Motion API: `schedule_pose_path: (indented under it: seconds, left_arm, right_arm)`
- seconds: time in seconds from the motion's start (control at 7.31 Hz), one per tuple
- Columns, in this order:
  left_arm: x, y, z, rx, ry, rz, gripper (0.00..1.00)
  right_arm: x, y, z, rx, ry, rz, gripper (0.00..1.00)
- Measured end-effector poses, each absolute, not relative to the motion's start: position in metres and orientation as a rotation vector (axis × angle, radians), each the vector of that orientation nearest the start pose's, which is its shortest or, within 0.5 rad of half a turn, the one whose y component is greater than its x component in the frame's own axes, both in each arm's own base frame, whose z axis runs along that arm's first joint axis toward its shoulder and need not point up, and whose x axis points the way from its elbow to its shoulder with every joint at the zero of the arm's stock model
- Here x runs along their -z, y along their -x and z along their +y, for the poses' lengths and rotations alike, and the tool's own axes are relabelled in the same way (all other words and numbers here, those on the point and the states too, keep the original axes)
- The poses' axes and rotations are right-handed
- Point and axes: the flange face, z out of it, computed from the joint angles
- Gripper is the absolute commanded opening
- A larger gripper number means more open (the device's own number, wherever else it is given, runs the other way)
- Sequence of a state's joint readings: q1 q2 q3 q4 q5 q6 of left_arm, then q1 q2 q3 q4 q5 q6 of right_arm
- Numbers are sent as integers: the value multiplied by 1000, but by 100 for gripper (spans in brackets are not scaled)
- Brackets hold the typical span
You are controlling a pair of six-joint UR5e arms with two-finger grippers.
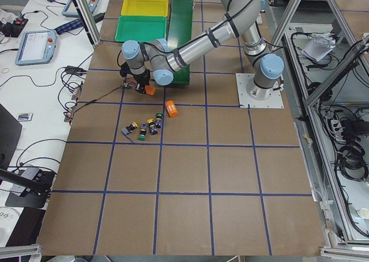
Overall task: Sort buttons by color to trays
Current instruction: 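Lower the left gripper and grasp the plain orange cylinder, then place the orange cylinder on the green belt and open the left gripper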
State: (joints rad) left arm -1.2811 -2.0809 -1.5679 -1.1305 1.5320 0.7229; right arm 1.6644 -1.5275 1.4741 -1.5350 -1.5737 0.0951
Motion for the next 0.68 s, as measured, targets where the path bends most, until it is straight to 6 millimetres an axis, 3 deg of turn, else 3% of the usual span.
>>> schedule_pose_path:
  seconds: [0.27,0.41,0.68]
  left_arm:
    - [-287,-37,-619,15,-1135,2976,0]
    - [-301,-19,-592,27,-1372,2876,0]
    - [-294,26,-539,2,-1766,2684,0]
  right_arm:
    - [-510,-180,-497,23,-2,3142,100]
    - [-509,-180,-497,21,-3,3142,100]
    - [-509,-181,-496,20,-4,3142,100]
